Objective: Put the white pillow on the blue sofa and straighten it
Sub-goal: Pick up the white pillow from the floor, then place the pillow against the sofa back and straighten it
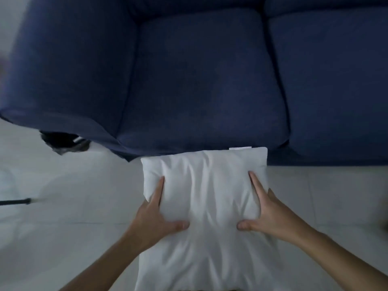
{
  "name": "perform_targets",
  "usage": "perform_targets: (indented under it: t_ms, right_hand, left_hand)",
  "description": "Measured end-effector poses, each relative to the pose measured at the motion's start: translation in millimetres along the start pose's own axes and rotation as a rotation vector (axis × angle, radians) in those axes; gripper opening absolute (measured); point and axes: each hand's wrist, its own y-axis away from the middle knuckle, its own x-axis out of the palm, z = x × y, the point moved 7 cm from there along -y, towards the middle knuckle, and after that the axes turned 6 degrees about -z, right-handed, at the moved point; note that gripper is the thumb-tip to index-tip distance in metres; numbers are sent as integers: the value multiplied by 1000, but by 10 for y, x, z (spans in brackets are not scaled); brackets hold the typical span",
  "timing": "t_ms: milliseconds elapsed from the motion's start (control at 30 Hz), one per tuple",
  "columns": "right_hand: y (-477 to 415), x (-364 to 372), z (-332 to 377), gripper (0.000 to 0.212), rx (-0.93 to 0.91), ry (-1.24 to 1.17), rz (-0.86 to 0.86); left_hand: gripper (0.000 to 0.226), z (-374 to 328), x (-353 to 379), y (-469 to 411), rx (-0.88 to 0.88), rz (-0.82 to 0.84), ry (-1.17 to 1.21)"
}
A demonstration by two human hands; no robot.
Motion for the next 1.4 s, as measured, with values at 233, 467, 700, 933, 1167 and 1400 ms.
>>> perform_targets:
  t_ms: [233, 467, 700, 933, 1167, 1400]
  right_hand:
    - [440, -1745, 964, 147, -144, 71, -175]
    - [-21, -3035, 1870, 145, -250, 138, -303]
    - [-1395, -3835, 2465, 151, -324, 154, -429]
    - [-2801, -4110, 2719, 145, -372, 161, -559]
    - [-3771, -4249, 2846, 151, -418, 183, -657]
    - [-4050, -4374, 2891, 150, -424, 217, -735]
  left_hand:
    - [141, -1469, -1230, 361, 187, -166, -37]
    - [138, -2665, -2276, -158, 352, -273, -71]
    - [146, -3344, -2956, -1486, 456, -327, -17]
    - [150, -3545, -3200, -2947, 523, -349, -79]
    - [153, -3618, -3359, -3913, 563, -444, -85]
    - [154, -3772, -3420, -4343, 654, -436, -73]
